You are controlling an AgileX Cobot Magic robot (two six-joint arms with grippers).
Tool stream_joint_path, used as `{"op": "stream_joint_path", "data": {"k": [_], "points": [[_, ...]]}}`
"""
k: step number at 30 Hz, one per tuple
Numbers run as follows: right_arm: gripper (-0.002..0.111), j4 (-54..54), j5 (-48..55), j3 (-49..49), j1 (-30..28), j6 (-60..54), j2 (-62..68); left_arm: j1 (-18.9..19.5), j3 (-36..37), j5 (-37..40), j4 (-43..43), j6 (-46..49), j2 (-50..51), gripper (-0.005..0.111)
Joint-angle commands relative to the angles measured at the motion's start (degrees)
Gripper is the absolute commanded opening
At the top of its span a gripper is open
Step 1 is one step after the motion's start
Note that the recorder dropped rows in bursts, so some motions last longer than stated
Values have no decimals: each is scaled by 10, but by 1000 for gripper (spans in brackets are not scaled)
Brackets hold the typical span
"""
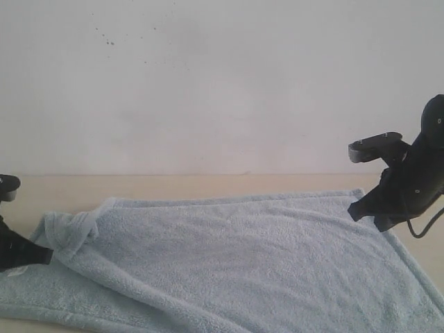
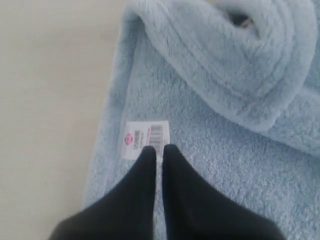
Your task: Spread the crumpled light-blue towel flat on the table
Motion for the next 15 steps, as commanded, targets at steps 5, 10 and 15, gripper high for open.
{"op": "stream_joint_path", "data": {"k": [5, 10, 15], "points": [[0, 17, 5, 2, -1, -14, -5, 0, 16, -5, -6, 2, 6, 4], [0, 17, 3, 2, -1, -16, -5, 0, 23, -33, -6, 2, 30, 4], [0, 17, 4, 2, -1, -19, -5, 0, 23, -44, -6, 2, 72, 4]]}}
